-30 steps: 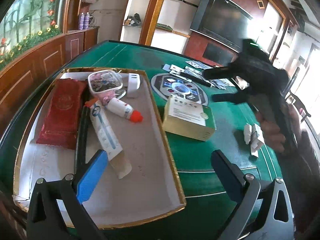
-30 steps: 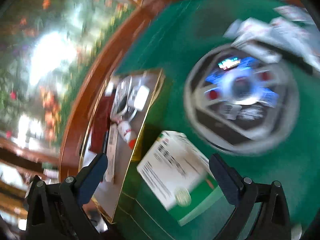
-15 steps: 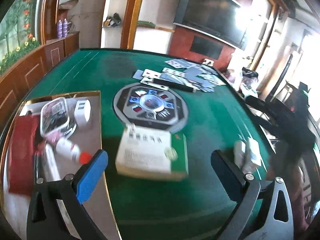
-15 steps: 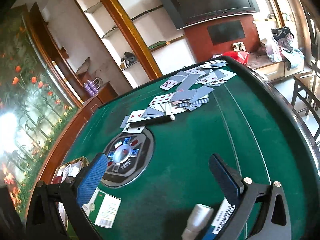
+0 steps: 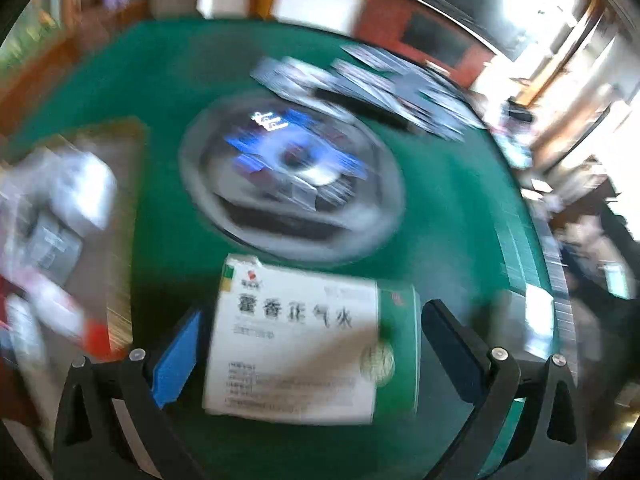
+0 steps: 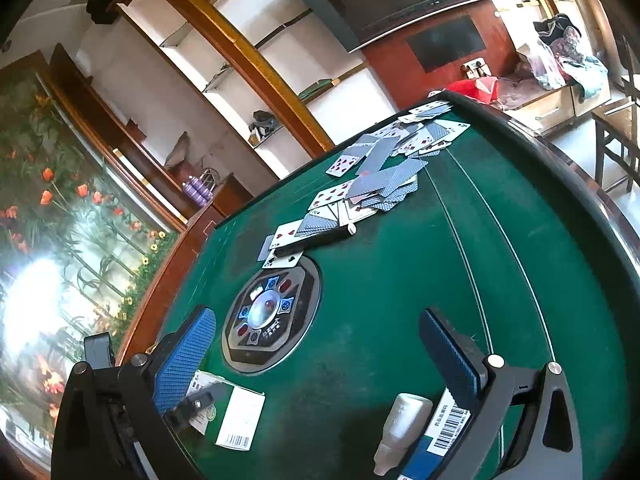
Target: Organize objects
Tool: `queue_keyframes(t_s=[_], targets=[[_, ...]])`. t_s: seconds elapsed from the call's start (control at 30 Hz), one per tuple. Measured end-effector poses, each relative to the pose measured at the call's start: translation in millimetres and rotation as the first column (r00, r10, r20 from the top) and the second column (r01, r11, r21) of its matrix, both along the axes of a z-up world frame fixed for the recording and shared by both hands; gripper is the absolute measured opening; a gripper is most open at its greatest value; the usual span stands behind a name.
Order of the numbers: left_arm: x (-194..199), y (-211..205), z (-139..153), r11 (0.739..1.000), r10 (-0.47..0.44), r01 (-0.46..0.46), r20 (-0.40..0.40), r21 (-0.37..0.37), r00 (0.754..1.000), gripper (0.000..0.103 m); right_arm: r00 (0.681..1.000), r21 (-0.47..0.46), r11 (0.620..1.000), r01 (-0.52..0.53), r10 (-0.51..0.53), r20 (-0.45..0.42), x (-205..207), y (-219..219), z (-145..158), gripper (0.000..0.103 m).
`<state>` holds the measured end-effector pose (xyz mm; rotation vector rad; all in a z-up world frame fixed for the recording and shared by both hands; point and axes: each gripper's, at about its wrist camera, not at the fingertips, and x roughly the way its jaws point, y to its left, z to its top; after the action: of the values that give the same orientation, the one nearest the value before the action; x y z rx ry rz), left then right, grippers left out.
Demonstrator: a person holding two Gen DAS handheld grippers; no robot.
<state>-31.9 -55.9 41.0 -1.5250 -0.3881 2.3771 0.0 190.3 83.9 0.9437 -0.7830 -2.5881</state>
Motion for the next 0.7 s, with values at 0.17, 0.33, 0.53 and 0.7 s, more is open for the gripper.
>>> queue_keyframes(t_s=[0.17, 0.33, 0.53, 0.7], targets=[[30.6, 35.6, 19.3, 0.970, -0.207, 0.209, -0.023, 0.127, 0.978, 0.102, 0.999, -0.043, 0.999, -0.023, 0.025, 0.038, -5.3, 1.6, -8.3, 0.103], [55.2, 68.1, 50.5, 0.926, -0.343, 0.281, -0.246, -0.253, 0.907, 0.102, 1.000, -0.064, 0.998, 0.015, -0.013, 0.026, -1.0, 14.3, -5.3, 0.103], [41.3, 89.5, 31.4, 0.809, -0.529, 0.398, -0.238, -0.432, 0.815, 0.102, 0.998, -0.089, 0.994, 0.056, -0.053, 0.042, 0.2, 25.8, -8.5, 0.103], [13.6, 96.3, 7.5, 0.765, -0.584, 0.487, -0.136, -0.421, 0.800, 0.102, 0.995, -0.124, 0.990, 0.068, -0.059, 0.079, -4.4, 32.8, -16.1, 0.103]])
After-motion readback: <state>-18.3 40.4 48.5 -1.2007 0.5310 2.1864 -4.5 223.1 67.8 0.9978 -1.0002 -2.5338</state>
